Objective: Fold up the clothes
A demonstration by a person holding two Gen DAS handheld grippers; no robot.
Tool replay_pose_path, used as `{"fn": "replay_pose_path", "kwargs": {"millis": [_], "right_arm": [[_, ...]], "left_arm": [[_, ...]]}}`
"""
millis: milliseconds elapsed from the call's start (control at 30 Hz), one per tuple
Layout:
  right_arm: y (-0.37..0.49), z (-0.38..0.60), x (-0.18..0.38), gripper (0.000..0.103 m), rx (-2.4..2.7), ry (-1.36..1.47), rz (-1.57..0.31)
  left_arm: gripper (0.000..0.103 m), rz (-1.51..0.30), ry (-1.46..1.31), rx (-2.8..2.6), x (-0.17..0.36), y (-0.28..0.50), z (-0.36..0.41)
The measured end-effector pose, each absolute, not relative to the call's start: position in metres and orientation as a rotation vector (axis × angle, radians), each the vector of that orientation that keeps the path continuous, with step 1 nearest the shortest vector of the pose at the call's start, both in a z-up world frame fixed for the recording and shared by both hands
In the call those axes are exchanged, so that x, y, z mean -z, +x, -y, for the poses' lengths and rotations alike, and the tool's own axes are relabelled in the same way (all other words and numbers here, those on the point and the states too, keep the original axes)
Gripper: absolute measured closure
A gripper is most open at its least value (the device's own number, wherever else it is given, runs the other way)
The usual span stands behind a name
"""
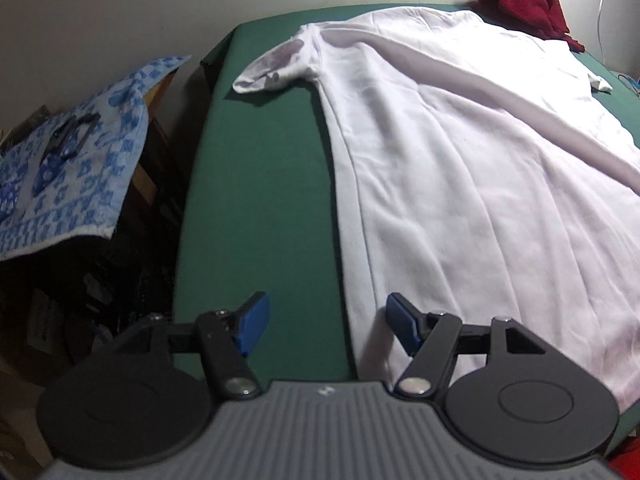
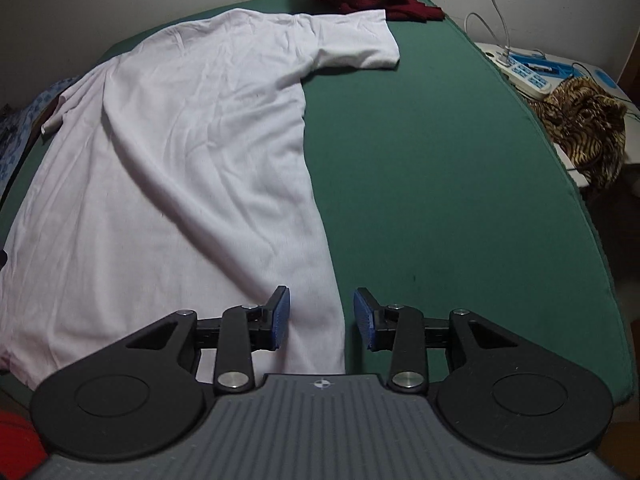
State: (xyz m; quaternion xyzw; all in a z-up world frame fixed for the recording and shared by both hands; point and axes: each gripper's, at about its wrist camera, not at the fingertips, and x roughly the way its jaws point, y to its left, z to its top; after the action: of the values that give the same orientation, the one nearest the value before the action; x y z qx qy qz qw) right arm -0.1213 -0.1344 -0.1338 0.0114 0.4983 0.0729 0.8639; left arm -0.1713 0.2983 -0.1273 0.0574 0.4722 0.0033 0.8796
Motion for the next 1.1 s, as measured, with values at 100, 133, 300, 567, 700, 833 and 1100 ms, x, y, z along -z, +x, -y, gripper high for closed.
{"fn": "replay_pose_path", "kwargs": {"millis": [100, 133, 300, 567, 700, 833, 1100], "right_arm": [[-0.133, 0.129, 0.14, 0.064, -0.183, -0.01, -1.041], [-0.135, 0.127, 0.142, 0.063, -0.19, -0.023, -1.039], [-0.15, 0.12, 0.15, 0.049, -0.222, -0.071, -0.959], [-0.164, 0.128, 0.162, 0.022, -0.248, 0.062, -0.804], [-0.162, 0.138, 0.16, 0.03, -0.284, 0.061, -0.787], [-0.169, 0.16, 0.153, 0.032, -0.275, 0.111, -0.822], [-0.2, 0.153, 0.154, 0.08, -0.234, 0.039, -0.861]], "left_arm": [[0.027, -0.994, 0.112, -0.034, 0.127, -0.195, -0.29], [0.026, -0.997, 0.095, -0.051, 0.127, -0.201, -0.288], [0.017, -1.015, 0.032, -0.111, 0.128, -0.221, -0.276], [0.016, -1.009, -0.063, -0.154, 0.132, -0.235, -0.269], [0.034, -1.014, -0.084, -0.138, 0.127, -0.24, -0.266], [0.011, -1.019, -0.073, -0.105, 0.133, -0.254, -0.261], [0.1, -0.953, -0.01, -0.046, 0.128, -0.258, -0.235]]}}
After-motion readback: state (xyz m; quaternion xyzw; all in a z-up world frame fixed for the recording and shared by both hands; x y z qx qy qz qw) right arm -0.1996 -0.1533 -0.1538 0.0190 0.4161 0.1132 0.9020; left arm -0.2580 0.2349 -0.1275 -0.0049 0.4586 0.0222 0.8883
